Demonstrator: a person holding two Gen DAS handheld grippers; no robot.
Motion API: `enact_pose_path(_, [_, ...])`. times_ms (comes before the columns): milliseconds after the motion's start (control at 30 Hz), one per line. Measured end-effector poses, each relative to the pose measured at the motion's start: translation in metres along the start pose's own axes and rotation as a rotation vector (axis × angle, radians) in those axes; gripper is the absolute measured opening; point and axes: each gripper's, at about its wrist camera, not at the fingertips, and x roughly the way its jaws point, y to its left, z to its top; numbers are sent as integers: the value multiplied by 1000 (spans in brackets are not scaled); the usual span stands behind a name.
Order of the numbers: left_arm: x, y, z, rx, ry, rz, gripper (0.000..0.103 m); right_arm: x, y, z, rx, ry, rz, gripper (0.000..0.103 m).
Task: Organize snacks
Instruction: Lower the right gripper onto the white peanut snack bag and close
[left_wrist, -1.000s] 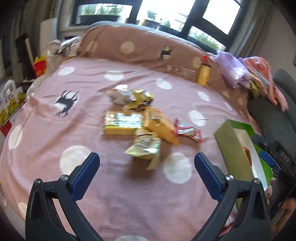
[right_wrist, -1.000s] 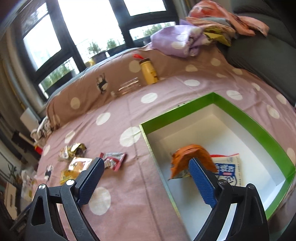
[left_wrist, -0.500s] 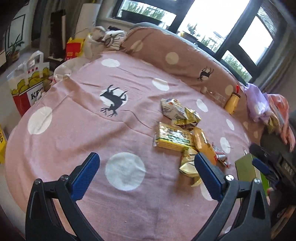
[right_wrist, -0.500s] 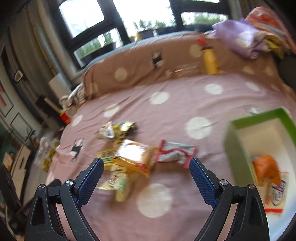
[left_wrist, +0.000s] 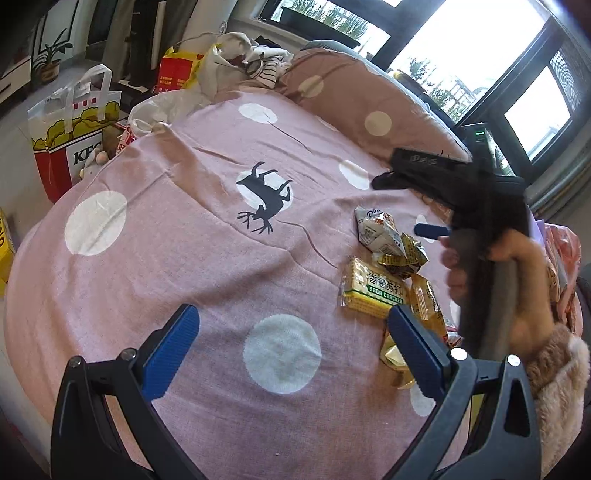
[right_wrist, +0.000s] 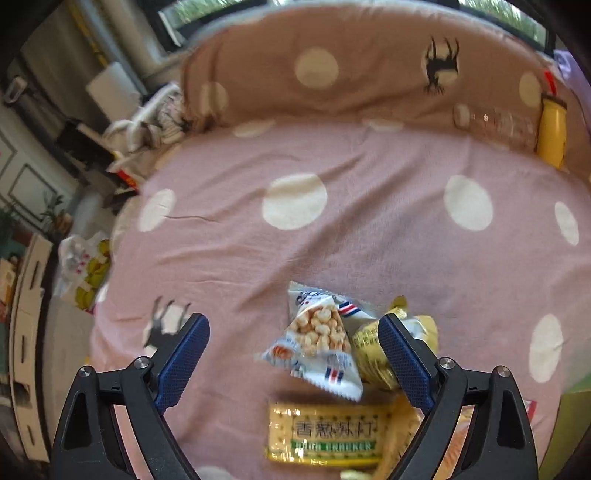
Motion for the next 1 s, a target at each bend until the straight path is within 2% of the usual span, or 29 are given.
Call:
enact_pose_path(100, [1,3,1,-15,7,-12,102,24,7,-2,-89,35,-116,86])
enact_pose_path(167, [2,3,2,-16,10,-11,102,34,3,-9,-120,57,-160,78])
enact_pose_path(300, [3,1,2,-10,14,-8,102,28,3,-23,-181,66,-127,66])
enact_pose_path(333, [3,1,2,-8,13,-7,102,24,2,-27,-193,77,-93,51])
enact_pose_path(400, [3,2,2,-9,14,-1,102,13,0,-32,-183,85,-47,44])
enact_pose_path(533, [4,3,1,-12,14,13,102,-13,-5,-40,-166,28,16,39])
enact_pose_path(767, [7,-3,-4,8,28,21,102,-92,-16,-57,-132,-128,150,39])
enact_pose_path(900, [12,-13,-11,55,63,4,102,-134,-35,-102,-112,-209,136,39])
enact_pose_path(1000, [13,-25,-17,117,74,-8,102,-140,-59,-137,-56,-213,157,39])
